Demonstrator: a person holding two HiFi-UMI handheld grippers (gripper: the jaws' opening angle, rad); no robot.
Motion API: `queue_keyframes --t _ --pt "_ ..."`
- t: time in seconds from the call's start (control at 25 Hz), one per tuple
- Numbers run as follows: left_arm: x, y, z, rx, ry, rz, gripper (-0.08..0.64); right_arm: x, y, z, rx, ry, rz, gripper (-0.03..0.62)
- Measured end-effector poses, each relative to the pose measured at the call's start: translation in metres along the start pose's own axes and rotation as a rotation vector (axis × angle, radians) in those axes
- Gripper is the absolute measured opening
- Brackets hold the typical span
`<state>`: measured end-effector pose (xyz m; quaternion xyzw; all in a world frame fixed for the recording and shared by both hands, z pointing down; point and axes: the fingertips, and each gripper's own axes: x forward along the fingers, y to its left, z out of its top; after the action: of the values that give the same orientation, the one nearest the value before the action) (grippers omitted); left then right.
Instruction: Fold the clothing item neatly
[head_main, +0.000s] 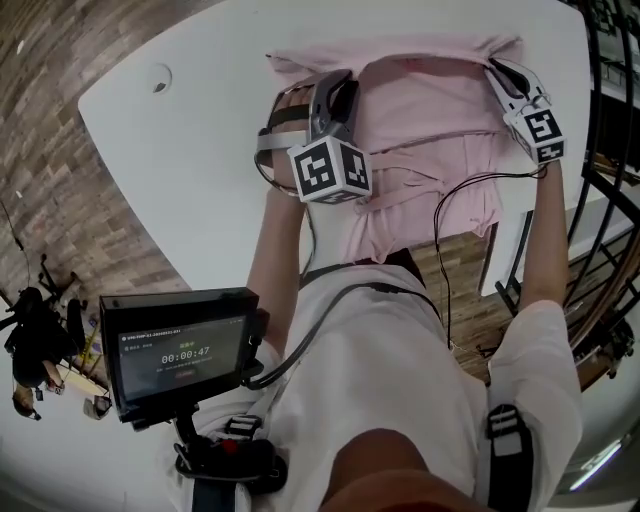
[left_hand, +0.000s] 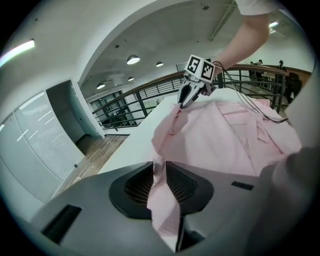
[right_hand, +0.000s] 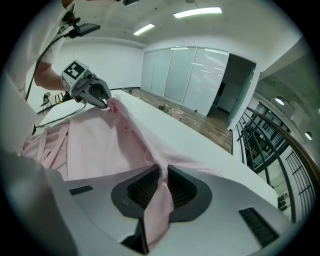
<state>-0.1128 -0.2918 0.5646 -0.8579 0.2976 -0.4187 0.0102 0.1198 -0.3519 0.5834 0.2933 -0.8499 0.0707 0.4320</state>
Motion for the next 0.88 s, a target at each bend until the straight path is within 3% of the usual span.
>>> queue_keyframes --t 0.12,0.32,0.44,0.52,0.64,0.76,0.88 --pt "-0.01 0.01 -0.004 -0.083 -0.034 -0.008 0.071 0.003 -0.011 0.001 0.025 0.019 -0.03 0.041" --pt "-0.015 0.046 0.008 -0.214 -0.098 0.087 0.071 -0.017 -0.027 -0.006 0.106 0.044 -0.139 0.041" --pt "-0.003 0.062 0.012 -0.261 -0.104 0.091 0.069 -0.02 -0.028 0.013 0.157 -0.037 -0.225 0.04" --pt "0.011 0.062 0.019 -0.282 -0.108 0.034 0.07 -0.013 -0.03 0.037 0.2 -0.136 -0.259 0.04" --pt "0.023 0.041 0.031 -0.218 -0.109 -0.105 0.069 0.011 -0.01 0.058 0.252 -0.199 -0.139 0.04" --pt "0.027 0.013 0.019 -0.142 -0.036 -0.227 0.069 0.031 0.012 0.033 0.205 -0.068 -0.011 0.04" --pt "0.031 0.003 -0.005 -0.15 0.04 -0.235 0.069 0.033 0.005 0.009 0.142 0.04 -0.052 0.04"
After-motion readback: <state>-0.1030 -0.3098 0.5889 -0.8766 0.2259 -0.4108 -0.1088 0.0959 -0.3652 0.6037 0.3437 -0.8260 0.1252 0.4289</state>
